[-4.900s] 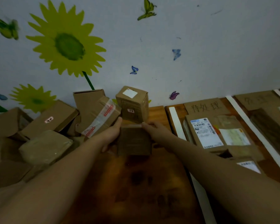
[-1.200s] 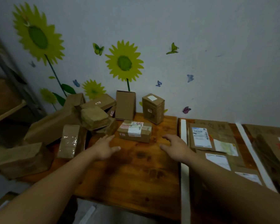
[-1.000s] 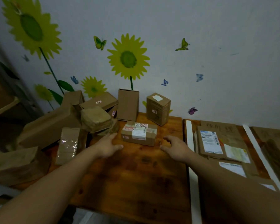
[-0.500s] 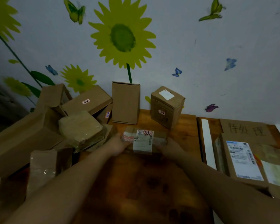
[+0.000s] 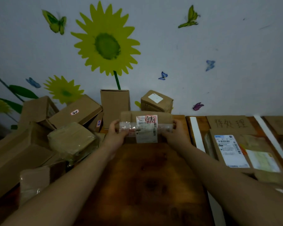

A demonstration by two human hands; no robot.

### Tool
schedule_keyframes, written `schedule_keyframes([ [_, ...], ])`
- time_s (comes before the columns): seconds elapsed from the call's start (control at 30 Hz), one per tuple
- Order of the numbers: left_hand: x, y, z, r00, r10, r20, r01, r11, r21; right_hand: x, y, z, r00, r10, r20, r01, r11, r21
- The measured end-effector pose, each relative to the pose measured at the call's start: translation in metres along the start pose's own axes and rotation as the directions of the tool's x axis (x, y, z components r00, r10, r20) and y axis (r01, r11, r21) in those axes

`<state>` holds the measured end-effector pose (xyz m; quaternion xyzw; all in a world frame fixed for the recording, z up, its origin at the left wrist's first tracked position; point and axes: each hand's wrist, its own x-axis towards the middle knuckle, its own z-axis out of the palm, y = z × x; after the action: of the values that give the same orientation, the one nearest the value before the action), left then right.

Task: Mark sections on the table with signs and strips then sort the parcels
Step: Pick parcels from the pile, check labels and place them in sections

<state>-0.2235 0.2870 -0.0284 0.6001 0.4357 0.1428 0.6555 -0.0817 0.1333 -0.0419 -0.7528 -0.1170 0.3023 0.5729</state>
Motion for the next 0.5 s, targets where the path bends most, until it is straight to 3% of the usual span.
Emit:
schedule_keyframes([
  [0.17,-0.046,0.014,-0.012,0.988,0.152,0.017,-0.152,0.988,0.014,-0.062,-0.004,-0.011,0.99,-0.135,-0.044,0.132,0.99,-0.046],
  [0.33,-0.111,0.005,-0.013,0.98,0.055,0.191,-0.057,0.998,0.005,-0.141,0.011,-0.025,0.991,-0.119,-0.061,0.123,0.99,0.069],
  [0.5,-0.159,-0.015,0.012,0.96,0.086,0.267,-0.112,0.99,0.086,-0.21,0.036,-0.062,0.983,-0.101,-0.153,0.121,0.985,0.124],
])
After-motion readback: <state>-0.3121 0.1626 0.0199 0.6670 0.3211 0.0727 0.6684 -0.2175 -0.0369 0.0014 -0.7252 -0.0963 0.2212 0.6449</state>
